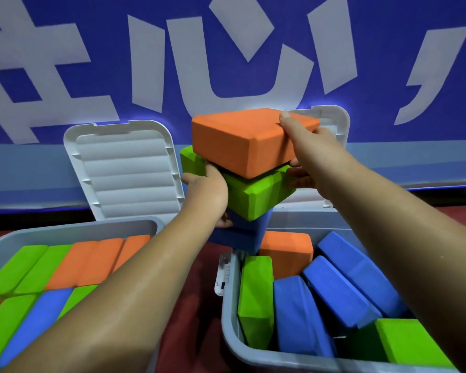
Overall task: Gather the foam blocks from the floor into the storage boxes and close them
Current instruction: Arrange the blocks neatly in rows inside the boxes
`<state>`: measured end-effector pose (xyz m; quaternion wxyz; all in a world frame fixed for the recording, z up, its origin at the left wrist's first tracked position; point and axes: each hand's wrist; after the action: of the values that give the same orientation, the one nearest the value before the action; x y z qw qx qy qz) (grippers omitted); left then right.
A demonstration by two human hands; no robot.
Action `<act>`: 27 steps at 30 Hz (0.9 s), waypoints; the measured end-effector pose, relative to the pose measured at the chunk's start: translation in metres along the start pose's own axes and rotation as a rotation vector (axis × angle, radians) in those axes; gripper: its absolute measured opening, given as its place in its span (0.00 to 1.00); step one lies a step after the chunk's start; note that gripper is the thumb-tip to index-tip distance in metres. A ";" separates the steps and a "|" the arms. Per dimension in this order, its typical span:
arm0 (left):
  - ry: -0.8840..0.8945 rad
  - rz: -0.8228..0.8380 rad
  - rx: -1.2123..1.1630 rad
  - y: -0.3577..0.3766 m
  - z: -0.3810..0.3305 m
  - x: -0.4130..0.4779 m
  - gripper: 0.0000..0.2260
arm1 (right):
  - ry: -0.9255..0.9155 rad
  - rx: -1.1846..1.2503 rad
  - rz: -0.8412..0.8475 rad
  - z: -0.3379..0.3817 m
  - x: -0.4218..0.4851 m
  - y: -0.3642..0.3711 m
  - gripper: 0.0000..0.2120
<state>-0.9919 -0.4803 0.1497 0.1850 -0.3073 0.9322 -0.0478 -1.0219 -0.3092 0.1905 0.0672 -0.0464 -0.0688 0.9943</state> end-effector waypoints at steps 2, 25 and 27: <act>-0.028 0.023 0.035 -0.007 0.002 -0.001 0.21 | -0.021 -0.036 0.006 -0.003 -0.002 0.001 0.49; -0.021 0.309 0.457 -0.029 0.071 0.005 0.09 | 0.046 0.064 -0.183 -0.040 0.005 -0.005 0.38; 0.013 0.405 0.609 -0.017 0.090 0.000 0.09 | -0.004 -0.031 -0.190 -0.058 0.004 -0.013 0.33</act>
<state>-0.9488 -0.4916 0.0702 0.2676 -0.0467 0.9184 -0.2876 -1.0184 -0.2881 0.1346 0.1604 -0.0385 -0.0883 0.9823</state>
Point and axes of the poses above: each hand's wrist, its own x-axis towards the middle knuckle, its own y-axis out of the palm, z = x × y, and after that the axes turned 1 degree about x, right-handed
